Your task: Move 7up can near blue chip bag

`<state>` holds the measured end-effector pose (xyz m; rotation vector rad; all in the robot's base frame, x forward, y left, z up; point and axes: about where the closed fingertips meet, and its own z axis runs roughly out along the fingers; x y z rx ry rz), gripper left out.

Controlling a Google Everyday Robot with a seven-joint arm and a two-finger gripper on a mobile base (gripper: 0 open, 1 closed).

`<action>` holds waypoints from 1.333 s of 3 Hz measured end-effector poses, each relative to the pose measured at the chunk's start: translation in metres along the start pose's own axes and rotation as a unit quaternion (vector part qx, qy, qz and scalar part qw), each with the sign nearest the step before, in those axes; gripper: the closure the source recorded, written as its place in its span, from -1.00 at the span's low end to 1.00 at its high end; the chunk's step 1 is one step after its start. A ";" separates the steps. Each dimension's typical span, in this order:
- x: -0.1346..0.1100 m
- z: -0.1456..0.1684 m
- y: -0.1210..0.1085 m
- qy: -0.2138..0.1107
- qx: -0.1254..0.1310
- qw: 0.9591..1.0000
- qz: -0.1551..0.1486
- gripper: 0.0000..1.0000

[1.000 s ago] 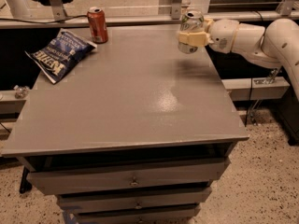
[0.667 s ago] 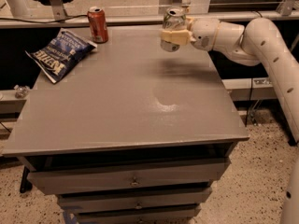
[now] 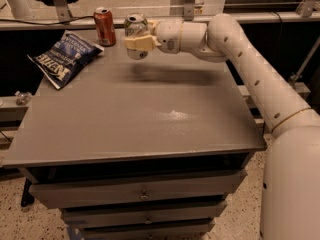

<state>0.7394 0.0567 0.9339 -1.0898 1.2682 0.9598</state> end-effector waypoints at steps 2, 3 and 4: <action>0.014 0.097 0.033 0.029 -0.060 0.998 -0.009 1.00; 0.027 0.129 0.044 0.036 -0.074 0.997 -0.003 1.00; 0.040 0.148 0.047 0.041 -0.071 0.997 0.003 0.65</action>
Offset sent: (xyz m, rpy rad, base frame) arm -0.0094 0.1556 -0.0258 -0.1026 -0.0018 0.1778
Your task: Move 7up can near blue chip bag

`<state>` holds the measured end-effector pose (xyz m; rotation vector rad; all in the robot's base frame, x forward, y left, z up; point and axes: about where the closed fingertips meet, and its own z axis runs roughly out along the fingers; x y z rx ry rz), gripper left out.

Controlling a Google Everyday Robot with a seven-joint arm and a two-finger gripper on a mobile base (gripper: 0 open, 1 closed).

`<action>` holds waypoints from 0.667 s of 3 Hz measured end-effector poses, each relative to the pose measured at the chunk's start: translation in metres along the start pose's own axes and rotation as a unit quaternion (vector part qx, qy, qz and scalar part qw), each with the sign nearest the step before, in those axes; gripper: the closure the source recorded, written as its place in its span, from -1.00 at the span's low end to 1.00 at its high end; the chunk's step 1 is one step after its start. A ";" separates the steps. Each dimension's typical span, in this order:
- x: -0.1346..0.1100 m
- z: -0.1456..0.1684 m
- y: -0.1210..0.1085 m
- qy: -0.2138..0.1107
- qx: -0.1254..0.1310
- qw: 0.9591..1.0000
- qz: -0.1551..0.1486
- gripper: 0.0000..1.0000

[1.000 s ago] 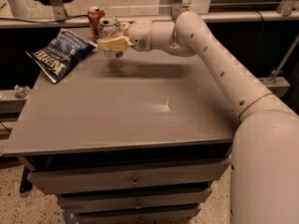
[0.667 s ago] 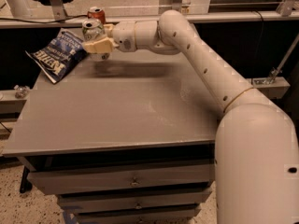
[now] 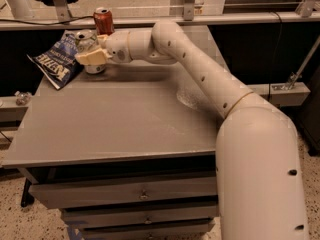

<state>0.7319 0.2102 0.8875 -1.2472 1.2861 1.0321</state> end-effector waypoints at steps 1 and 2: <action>0.008 0.009 -0.001 0.001 0.006 1.000 0.006 0.17; 0.009 0.015 -0.001 0.001 0.006 1.000 0.008 -0.30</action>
Offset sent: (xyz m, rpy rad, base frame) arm 0.0082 0.0127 -0.0124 0.0007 0.0141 -0.0285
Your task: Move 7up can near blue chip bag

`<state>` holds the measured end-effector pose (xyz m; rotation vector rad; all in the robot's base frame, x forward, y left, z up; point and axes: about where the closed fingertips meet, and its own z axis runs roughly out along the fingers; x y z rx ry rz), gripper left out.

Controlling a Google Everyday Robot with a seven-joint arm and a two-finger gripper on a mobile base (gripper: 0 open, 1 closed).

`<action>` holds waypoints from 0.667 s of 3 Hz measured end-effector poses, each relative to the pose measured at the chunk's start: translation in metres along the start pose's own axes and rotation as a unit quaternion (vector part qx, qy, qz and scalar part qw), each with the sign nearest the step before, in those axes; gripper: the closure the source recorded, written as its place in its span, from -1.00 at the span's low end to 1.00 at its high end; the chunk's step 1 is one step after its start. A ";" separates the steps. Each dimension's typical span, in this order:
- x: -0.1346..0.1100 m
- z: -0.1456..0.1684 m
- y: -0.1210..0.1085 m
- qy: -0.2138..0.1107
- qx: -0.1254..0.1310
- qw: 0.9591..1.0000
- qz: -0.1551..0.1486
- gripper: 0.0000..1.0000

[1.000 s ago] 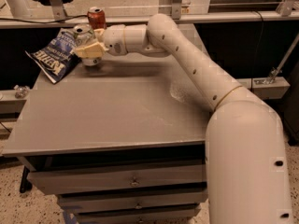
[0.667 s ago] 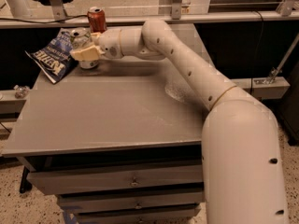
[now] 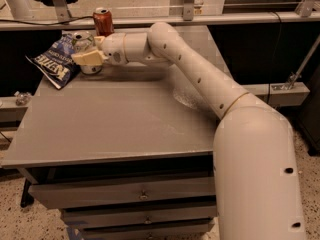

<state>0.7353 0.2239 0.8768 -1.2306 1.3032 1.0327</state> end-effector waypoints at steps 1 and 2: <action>-0.001 0.002 -0.001 -0.004 0.000 1.000 0.000 -0.74; -0.003 0.002 -0.001 -0.006 -0.003 1.000 -0.001 -1.00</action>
Offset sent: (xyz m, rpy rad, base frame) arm 0.0041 -0.0050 0.0066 0.0181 -0.0067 0.0045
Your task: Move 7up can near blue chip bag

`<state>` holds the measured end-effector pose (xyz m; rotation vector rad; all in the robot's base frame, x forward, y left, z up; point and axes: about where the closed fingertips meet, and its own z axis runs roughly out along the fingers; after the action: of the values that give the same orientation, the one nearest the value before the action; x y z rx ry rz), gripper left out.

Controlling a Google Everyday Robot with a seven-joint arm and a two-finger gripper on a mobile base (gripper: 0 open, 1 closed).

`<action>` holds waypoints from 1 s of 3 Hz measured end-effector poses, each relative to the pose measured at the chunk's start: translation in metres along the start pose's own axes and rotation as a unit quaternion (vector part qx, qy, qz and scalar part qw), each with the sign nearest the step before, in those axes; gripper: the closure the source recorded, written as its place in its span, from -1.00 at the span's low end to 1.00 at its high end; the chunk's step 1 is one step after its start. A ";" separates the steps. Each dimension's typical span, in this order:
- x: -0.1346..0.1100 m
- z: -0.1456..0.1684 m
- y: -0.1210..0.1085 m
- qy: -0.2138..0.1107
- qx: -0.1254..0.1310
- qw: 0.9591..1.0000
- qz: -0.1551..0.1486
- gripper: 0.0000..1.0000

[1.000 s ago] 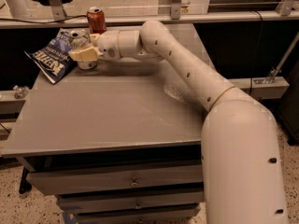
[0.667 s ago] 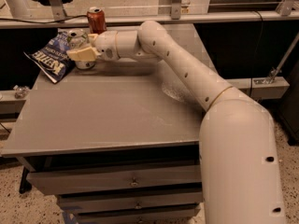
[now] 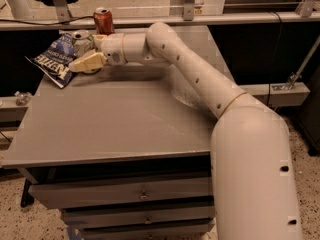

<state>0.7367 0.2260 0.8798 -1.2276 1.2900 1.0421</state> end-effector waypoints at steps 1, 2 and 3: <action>-0.007 -0.011 0.001 0.001 0.002 1.000 -0.005 -1.00; -0.015 -0.045 -0.004 0.002 0.018 1.000 -0.011 -1.00; -0.027 -0.113 -0.018 0.010 0.051 0.998 -0.026 -1.00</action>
Offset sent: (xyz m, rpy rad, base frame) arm 0.0032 -0.1042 0.0390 -0.0086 -0.0518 -0.0929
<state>0.7411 0.1154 0.9187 -1.1914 1.3042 0.9172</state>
